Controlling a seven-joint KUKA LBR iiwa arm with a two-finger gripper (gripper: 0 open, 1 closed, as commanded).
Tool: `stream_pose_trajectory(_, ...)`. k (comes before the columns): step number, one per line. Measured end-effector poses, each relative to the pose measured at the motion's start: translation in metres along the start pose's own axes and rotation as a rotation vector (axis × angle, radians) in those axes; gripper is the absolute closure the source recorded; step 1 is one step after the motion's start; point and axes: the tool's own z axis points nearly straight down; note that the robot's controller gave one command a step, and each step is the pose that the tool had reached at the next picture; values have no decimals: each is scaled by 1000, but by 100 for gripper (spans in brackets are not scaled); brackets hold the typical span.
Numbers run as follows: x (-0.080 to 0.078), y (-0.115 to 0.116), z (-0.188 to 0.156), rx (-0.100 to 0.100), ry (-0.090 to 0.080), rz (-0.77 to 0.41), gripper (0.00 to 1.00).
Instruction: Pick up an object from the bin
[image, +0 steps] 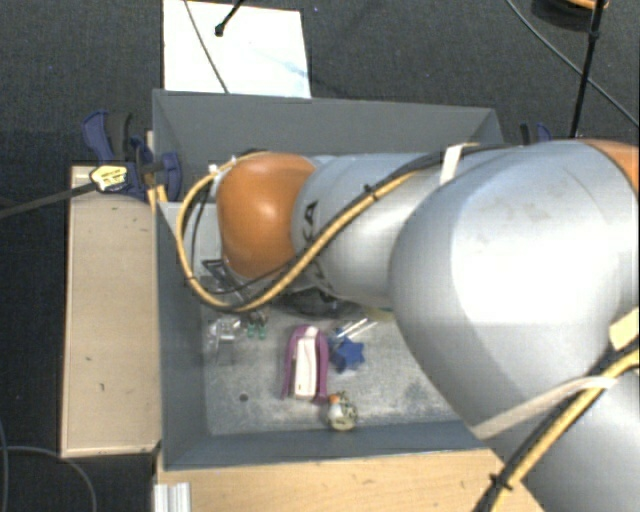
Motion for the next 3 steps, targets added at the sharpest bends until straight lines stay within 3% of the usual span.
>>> stream_pose_trajectory(1, -2, 1, -35, -2, -7, -111, 0)
stream_pose_trajectory(2, -2, -14, -34, 1, 0, -101, 0)
stream_pose_trajectory(3, 5, -21, -5, -2, -5, -50, 0)
